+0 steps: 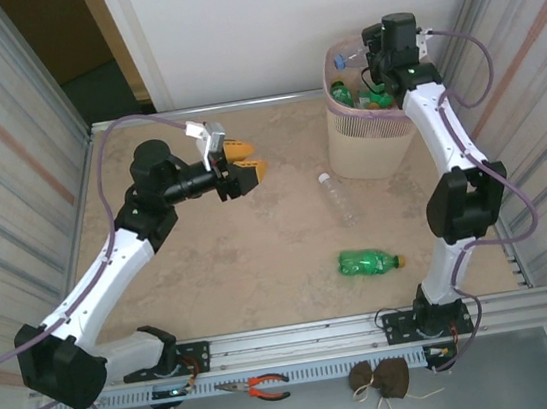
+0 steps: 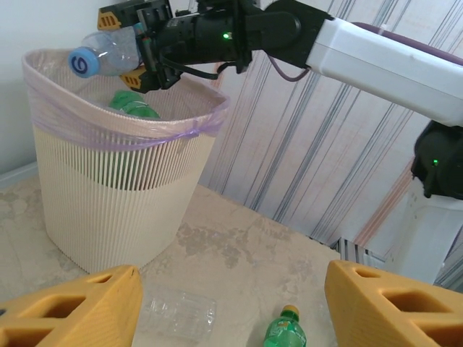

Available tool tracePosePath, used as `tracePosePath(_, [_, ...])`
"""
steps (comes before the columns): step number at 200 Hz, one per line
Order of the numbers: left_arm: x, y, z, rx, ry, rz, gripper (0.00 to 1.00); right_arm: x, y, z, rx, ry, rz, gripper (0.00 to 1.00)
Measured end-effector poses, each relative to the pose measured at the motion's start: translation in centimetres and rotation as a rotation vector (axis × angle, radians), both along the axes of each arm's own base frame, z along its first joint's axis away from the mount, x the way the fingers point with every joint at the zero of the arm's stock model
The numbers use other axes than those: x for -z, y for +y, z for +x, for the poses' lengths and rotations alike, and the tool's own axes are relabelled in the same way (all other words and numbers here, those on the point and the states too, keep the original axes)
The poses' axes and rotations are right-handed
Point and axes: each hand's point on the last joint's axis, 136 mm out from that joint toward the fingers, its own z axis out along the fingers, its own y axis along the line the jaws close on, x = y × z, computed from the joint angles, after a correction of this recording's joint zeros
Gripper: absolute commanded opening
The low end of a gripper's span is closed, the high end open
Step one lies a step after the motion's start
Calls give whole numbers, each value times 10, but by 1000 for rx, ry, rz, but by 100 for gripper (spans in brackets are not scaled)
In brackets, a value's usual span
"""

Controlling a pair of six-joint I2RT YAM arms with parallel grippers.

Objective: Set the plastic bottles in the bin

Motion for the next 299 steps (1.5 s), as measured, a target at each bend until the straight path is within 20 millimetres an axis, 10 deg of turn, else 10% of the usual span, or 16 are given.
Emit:
tracePosePath(84, [-1,6,-1,-23,-6,3,68,20,-10,0,78,120,13,89])
tracePosePath(182, [0,5,0,-23,-4,-3,63,-50,-24,-17,-92,-61,-160,63])
tracePosePath(299, [1,5,0,-23,-4,-3,64,27,-32,42,-297,-19,-150,51])
